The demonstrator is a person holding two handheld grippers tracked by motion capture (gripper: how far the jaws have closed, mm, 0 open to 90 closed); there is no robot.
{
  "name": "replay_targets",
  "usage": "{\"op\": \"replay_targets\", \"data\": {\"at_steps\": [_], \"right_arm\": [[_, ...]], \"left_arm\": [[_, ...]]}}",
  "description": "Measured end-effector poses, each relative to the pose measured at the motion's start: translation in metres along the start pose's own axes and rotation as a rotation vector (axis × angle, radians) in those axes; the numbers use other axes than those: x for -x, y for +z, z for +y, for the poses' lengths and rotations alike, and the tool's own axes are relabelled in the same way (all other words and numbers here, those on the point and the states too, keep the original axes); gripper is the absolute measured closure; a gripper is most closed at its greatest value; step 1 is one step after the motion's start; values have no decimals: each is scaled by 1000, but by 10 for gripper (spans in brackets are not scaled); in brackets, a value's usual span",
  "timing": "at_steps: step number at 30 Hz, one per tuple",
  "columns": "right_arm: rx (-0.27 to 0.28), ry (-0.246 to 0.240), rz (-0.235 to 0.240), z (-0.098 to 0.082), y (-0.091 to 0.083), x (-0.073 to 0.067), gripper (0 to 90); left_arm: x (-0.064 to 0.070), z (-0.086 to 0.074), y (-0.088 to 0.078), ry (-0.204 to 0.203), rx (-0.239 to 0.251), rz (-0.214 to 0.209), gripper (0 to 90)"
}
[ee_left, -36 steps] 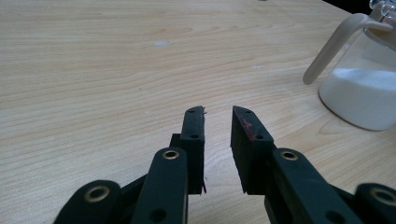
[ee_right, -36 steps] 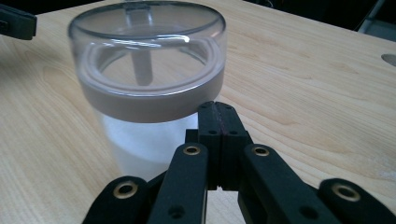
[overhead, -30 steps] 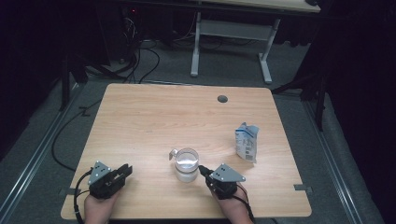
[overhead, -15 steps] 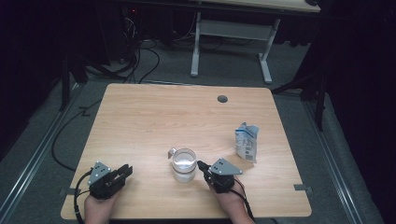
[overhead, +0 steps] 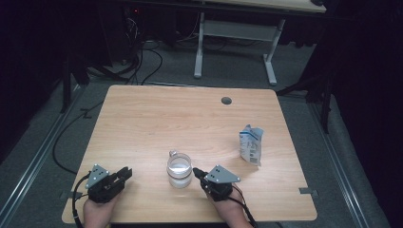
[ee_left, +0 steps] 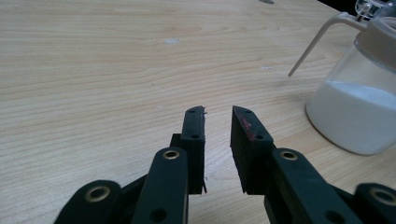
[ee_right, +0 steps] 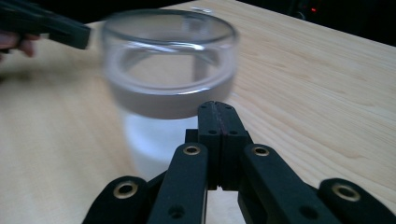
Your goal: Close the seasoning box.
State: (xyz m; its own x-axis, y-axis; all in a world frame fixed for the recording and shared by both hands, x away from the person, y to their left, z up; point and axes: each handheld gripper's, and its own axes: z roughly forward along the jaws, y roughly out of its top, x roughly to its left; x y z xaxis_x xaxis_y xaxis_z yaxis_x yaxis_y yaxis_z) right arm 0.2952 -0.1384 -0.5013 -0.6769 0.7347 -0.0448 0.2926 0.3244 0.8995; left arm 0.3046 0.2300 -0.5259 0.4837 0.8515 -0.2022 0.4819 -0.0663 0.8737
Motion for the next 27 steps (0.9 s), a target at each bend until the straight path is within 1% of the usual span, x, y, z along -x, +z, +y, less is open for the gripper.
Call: {"op": "replay_targets", "data": {"at_steps": [3,4,5,6,7,11,18,20,22,23,24,25,26,27], "right_arm": [[-9,8,-15,-1,8,6,900],[-9,5,-8,-1,10,6,900],[-9,1,-15,-1,10,4,900],[-9,2,-13,-1,9,3,900],[-1,1,-3,-1,7,2,900],[10,-19,14,0,3,-9,900],[13,-66,79,2,5,-32,900],[16,-76,83,2,5,-34,900],[17,-72,66,2,2,-30,895],[20,-62,55,1,0,-26,883],[20,-62,55,1,0,-26,883],[14,-40,19,-3,-5,-15,854],[11,-23,-6,-7,-8,-6,836],[6,-12,-21,-9,-10,0,825]], "left_arm": [[-1,0,-1,-3,2,1,755],[-1,0,-1,-2,2,2,755],[-2,0,-2,-2,2,2,756],[-2,0,-2,-3,2,3,757],[-3,0,-2,-6,3,5,757],[-3,0,-2,-9,3,5,757],[-4,0,-1,-8,-3,4,757],[-4,-1,-1,-8,-4,4,757],[-4,-1,-1,-6,-3,4,756],[-4,-1,-2,-5,-2,4,756],[-4,-1,-2,-5,-2,4,756],[-4,-1,-2,-4,-2,5,755],[-3,-1,-2,-1,-2,6,754],[-3,-1,-2,1,-2,7,753]]}}
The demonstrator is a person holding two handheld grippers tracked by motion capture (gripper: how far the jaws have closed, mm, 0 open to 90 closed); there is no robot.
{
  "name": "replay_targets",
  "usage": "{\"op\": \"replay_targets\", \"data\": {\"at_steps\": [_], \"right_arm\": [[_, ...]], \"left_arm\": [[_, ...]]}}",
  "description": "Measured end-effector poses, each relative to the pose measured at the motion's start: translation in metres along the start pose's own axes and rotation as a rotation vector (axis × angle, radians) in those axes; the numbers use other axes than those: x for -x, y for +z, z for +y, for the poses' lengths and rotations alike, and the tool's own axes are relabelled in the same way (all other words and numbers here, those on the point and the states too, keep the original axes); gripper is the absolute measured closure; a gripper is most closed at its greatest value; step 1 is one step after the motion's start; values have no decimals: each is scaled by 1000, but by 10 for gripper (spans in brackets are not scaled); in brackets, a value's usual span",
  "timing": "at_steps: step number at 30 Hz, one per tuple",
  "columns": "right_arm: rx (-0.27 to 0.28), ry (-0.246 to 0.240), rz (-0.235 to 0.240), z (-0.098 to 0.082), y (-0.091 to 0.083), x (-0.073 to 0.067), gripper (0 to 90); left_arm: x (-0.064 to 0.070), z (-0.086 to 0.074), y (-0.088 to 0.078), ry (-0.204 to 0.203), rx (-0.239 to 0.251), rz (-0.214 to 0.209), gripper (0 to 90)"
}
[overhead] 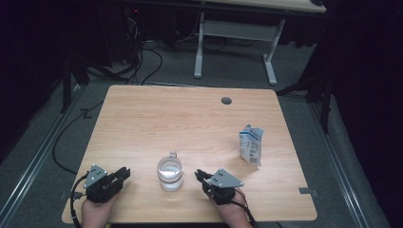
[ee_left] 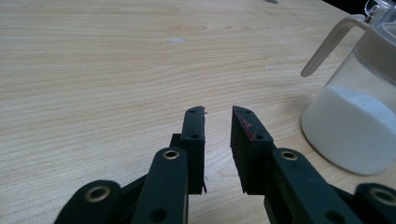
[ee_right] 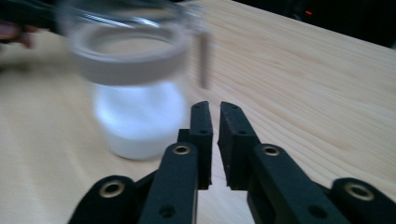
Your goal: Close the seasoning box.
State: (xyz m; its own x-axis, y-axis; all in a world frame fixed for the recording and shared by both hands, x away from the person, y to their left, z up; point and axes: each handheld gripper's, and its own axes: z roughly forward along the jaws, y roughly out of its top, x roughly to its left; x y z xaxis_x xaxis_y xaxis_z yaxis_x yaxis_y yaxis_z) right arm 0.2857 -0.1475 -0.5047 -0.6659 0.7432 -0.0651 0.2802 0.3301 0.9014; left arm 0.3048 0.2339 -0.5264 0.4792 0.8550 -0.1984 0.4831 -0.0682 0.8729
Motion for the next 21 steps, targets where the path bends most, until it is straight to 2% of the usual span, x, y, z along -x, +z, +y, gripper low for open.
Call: {"op": "replay_targets", "data": {"at_steps": [5,9,10,13,15,18,19,20,21], "right_arm": [[-10,103,-106,-19,-19,46,733],[-19,146,-201,-34,-42,78,693],[-17,173,-224,-38,-49,85,684],[-12,200,-253,-44,-60,94,667],[-13,201,-261,-45,-61,96,660],[-16,196,-258,-46,-60,94,659],[-16,196,-258,-46,-60,94,659],[-14,178,-259,-44,-60,93,656],[-14,178,-259,-44,-60,93,656]], "left_arm": [[1,0,1,16,-6,11,742],[2,-1,0,32,-2,27,709],[2,-1,0,35,-5,28,700],[0,-3,1,30,-14,34,674],[0,-2,2,26,-16,36,651],[6,-1,4,60,-23,33,627],[6,-1,4,60,-23,33,618],[10,1,4,88,-25,34,604],[10,1,4,88,-25,34,593]]}}
